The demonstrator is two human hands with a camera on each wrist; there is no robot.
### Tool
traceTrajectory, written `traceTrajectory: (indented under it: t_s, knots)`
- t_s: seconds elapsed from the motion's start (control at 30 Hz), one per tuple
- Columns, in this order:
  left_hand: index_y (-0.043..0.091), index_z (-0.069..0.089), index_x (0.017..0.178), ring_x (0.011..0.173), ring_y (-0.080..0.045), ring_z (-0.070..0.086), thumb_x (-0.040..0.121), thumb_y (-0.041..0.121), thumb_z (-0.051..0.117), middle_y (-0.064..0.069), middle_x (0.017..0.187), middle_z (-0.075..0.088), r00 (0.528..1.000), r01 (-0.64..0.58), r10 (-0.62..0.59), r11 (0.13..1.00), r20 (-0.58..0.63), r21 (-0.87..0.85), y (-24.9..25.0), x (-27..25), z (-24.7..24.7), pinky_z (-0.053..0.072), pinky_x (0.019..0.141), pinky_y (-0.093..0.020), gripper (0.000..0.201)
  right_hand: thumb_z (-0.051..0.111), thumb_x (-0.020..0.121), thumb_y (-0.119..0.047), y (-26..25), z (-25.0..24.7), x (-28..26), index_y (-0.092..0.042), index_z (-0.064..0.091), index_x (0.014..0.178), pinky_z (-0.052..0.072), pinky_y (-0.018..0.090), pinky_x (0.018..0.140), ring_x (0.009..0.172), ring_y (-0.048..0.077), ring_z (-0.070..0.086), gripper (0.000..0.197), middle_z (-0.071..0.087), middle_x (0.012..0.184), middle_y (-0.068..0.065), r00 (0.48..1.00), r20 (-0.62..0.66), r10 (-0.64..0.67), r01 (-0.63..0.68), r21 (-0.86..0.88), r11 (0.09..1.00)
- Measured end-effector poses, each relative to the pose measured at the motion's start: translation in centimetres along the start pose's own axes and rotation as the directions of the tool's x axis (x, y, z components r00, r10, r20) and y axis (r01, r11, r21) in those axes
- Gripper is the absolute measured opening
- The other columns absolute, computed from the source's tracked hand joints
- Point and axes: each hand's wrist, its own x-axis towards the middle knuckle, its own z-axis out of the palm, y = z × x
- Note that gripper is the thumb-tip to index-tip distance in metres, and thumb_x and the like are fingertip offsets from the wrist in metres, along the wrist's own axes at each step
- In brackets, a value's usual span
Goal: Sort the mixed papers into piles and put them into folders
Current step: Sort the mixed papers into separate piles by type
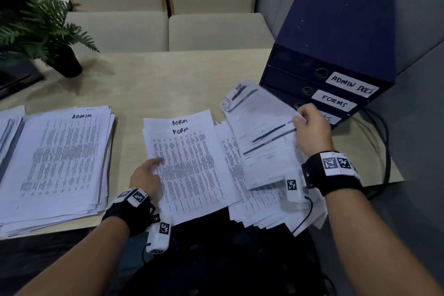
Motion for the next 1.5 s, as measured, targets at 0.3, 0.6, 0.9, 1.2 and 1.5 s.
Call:
traceTrajectory:
  t_s: [0.3,0.6,0.9,1.2,1.5]
  knots:
    - [0.013,0.064,0.112,0.112,-0.022,0.055,0.09,0.04,0.061,-0.005,0.116,0.062,0.99,-0.127,0.134,0.985,0.052,-0.113,0.4,0.2,-1.6,0.037,0.091,-0.029,0.035,0.054,0.093,-0.013,-3.3,9.3,-5.0,-0.014,0.053,0.1,0.045,0.03,0.073,0.084,0.023,0.056,0.006,0.061,0.099,0.006,0.948,0.281,0.147,-0.182,0.103,0.978]
    - [0.014,0.056,0.112,0.119,-0.025,0.051,0.086,0.015,0.066,-0.01,0.121,0.057,0.991,-0.135,0.136,0.985,-0.002,-0.104,0.0,1.4,-4.5,0.039,0.09,-0.028,0.027,0.059,0.09,-0.008,-3.4,13.3,-7.3,-0.019,0.056,0.084,0.05,0.036,0.071,0.074,0.023,0.062,0.013,0.069,0.092,0.012,0.892,0.316,0.323,-0.437,0.423,0.793]
    - [0.016,0.058,0.092,0.079,-0.029,0.064,0.07,0.071,0.053,-0.009,0.091,0.064,0.986,-0.069,0.12,0.923,0.113,-0.379,-0.1,1.1,-5.5,0.057,0.076,-0.052,0.059,0.056,0.091,-0.013,-3.5,14.6,-9.5,-0.014,0.058,0.107,0.051,0.035,0.077,0.09,0.027,0.064,0.016,0.067,0.102,0.006,0.902,0.317,0.292,-0.346,0.13,0.929]
    - [0.027,0.05,0.084,0.08,-0.027,0.058,0.076,0.006,0.062,-0.01,0.094,0.06,0.901,-0.391,0.426,0.879,0.081,-0.273,2.8,0.8,-7.2,0.048,0.071,-0.04,0.025,0.059,0.094,-0.026,-3.2,15.1,-9.9,-0.012,0.056,0.112,0.05,0.027,0.074,0.088,0.019,0.061,0.023,0.065,0.099,-0.001,0.943,0.283,0.174,-0.226,0.166,0.96]
    - [0.034,0.024,0.142,0.085,-0.022,0.071,0.089,-0.014,0.046,0.001,0.102,0.073,0.869,-0.259,0.438,0.8,0.232,-0.541,6.8,-1.2,-5.3,0.057,0.069,-0.038,0.075,0.064,0.09,-0.039,-1.9,11.1,-7.9,-0.034,0.059,0.117,0.047,0.041,0.101,0.107,0.014,0.065,0.028,0.069,0.115,-0.01,0.899,0.403,0.172,-0.332,0.372,0.867]
